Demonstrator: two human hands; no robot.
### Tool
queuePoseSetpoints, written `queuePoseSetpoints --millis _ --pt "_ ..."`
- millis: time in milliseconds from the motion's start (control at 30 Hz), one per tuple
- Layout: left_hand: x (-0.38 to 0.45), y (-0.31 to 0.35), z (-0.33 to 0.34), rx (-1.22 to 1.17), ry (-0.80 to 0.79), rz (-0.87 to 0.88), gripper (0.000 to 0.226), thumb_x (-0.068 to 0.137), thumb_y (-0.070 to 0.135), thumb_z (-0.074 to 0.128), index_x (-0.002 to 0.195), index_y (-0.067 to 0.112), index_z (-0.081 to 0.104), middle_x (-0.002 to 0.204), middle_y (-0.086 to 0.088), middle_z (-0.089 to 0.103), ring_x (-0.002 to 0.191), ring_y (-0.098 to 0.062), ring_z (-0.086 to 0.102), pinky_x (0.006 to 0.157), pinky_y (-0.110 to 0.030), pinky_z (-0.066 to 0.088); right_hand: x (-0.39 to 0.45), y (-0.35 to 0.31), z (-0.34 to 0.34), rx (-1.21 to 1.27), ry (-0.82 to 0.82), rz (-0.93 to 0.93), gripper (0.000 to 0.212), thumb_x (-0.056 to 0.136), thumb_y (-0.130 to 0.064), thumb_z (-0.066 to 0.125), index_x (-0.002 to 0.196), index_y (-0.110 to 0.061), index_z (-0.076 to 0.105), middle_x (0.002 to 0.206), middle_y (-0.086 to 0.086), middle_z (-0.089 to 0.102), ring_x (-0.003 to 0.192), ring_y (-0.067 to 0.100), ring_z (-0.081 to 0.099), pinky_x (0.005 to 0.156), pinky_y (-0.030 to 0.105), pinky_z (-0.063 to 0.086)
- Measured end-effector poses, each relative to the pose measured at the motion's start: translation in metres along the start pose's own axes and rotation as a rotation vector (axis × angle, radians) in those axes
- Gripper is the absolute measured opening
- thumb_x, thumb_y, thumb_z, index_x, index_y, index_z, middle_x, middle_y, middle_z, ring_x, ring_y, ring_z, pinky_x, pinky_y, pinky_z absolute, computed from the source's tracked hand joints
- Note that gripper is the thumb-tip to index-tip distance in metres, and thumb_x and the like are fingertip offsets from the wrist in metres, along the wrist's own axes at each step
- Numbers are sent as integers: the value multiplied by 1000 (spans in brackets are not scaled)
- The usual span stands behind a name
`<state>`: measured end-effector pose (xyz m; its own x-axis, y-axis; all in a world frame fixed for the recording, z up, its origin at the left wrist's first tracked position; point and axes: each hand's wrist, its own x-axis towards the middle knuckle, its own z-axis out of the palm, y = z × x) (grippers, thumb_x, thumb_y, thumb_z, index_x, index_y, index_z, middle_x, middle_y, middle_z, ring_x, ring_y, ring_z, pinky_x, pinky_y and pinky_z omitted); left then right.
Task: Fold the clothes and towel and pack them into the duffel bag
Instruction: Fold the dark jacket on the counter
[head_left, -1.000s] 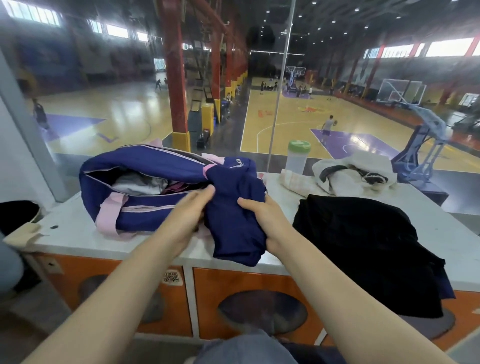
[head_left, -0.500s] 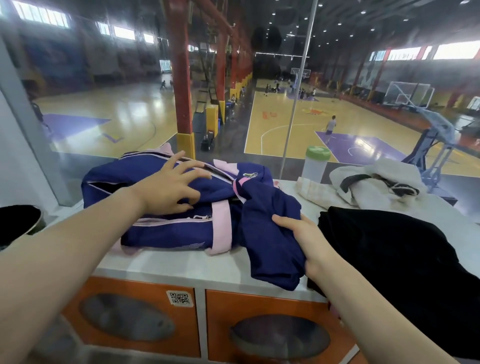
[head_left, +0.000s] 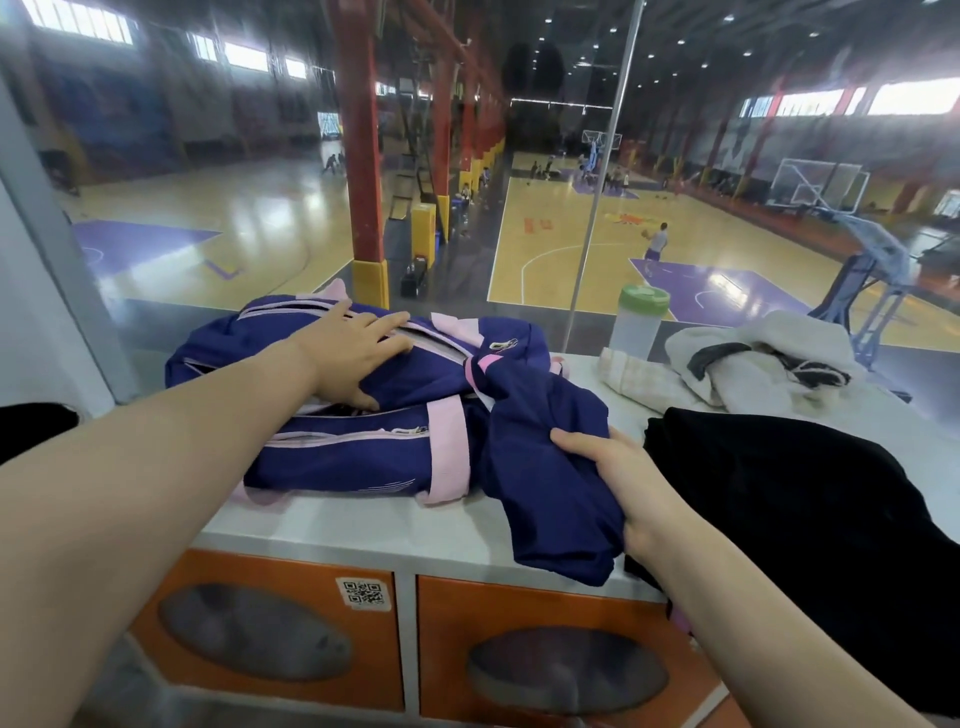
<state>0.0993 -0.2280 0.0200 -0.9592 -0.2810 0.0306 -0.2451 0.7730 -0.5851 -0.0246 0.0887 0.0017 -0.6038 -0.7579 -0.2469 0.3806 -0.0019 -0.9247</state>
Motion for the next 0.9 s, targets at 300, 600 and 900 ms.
queuePoseSetpoints --millis 300,600,900 --pt "12 13 -1 -422 83 -160 26 94 21 48 116 22 36 87 -7 63 78 -28 57 69 -41 49 -5 -3 -4 -63 -9 22 29 87 -13 68 115 -16 66 100 10 75 91 31 73 79 39 57" --pt "42 -28 -41 -800 382 -384 33 102 30 34 122 20 58 124 -12 63 109 -36 57 87 -41 43 -11 -30 0 -137 -235 69 33 88 -8 62 121 -7 64 111 15 72 96 31 70 80 34 57" --pt "55 -37 -60 -875 358 -397 32 102 33 30 111 20 58 118 -12 62 108 -34 56 90 -41 42 71 -13 146 -209 5 -72 33 84 -2 59 117 -1 59 115 22 66 97 30 65 82 39 53"
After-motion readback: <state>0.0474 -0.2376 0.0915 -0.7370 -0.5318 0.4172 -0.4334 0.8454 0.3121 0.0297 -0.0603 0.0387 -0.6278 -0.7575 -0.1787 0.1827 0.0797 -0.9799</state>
